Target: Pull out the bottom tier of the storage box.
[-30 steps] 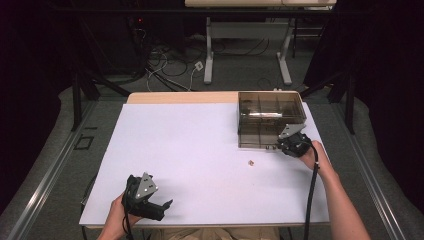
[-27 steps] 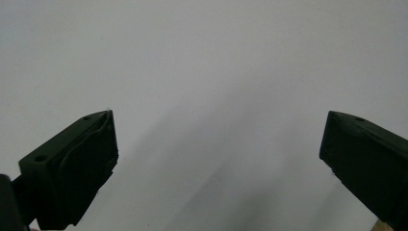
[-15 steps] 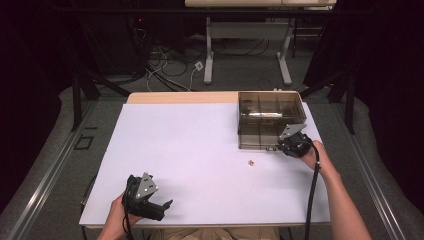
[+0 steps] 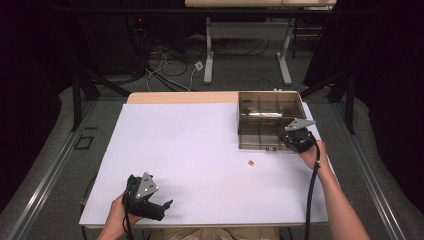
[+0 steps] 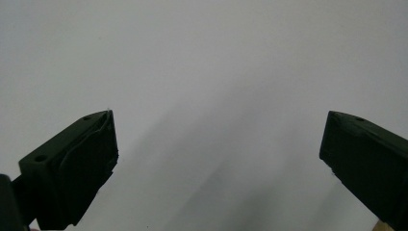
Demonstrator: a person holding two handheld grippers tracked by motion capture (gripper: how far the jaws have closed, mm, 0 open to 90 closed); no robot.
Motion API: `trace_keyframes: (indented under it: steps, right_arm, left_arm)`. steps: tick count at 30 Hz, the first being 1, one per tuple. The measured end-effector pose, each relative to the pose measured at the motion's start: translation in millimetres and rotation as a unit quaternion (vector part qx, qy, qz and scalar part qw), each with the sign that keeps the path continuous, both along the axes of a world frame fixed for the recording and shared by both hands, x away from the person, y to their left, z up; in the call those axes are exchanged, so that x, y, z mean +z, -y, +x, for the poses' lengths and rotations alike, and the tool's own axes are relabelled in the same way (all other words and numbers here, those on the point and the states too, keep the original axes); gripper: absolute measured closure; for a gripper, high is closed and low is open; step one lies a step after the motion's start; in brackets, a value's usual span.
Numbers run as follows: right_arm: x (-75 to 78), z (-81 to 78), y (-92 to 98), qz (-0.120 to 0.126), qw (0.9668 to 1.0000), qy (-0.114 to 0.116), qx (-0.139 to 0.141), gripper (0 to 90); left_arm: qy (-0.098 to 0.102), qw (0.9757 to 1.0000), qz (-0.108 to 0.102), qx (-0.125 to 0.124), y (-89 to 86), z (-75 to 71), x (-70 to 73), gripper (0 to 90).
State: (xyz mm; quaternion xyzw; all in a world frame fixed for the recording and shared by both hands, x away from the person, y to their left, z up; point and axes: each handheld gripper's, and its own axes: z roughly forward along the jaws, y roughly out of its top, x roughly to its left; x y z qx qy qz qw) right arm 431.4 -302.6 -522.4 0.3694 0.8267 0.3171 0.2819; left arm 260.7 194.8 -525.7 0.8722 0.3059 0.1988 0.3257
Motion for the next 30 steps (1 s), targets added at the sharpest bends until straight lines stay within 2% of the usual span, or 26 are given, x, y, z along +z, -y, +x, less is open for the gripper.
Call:
trace_keyframes:
  steps: [3, 5, 7, 9, 16, 18, 23, 30]
  right_arm:
    - [-2.9, 3.7, -4.7, 0.003, 0.9995, 0.011, -0.030, 90.0]
    - [-4.0, 5.1, -6.5, 0.001, 0.9992, 0.014, -0.038, 90.0]
    - [-6.0, 8.5, -10.4, -0.006, 0.9977, 0.025, -0.062, 90.0]
    - [-7.1, 10.1, -12.2, -0.004, 0.9969, 0.029, -0.073, 90.0]
    - [-12.4, 14.9, -17.4, -0.008, 0.9951, 0.038, -0.091, 90.0]
    - [-13.8, 16.9, -17.8, -0.009, 0.9941, 0.047, -0.097, 90.0]
    - [-17.4, 19.7, -18.7, -0.004, 0.9927, 0.046, -0.112, 90.0]
    - [-18.1, 19.8, -20.0, -0.003, 0.9930, 0.046, -0.109, 89.4]
  left_arm:
    - [0.001, 1.0000, 0.000, 0.000, -0.1, 0.1, 0.0, 0.0]
    - [0.001, 1.0000, 0.000, 0.000, -0.2, 0.1, 0.0, 0.0]
    - [-0.003, 1.0000, 0.001, -0.001, -0.6, 0.1, 0.3, 0.0]
    - [-0.002, 1.0000, 0.001, -0.001, -0.5, 0.1, 0.3, 0.0]
    - [-0.002, 1.0000, 0.001, -0.001, 0.4, 0.2, -0.4, 0.0]
    - [-0.008, 1.0000, 0.004, -0.004, -0.1, 0.4, 0.5, 0.0]
    - [-0.003, 1.0000, -0.001, 0.001, -0.1, 0.2, -0.6, 0.0]
    - [-0.001, 1.0000, 0.001, 0.000, 0.2, 0.1, -0.4, 0.0]
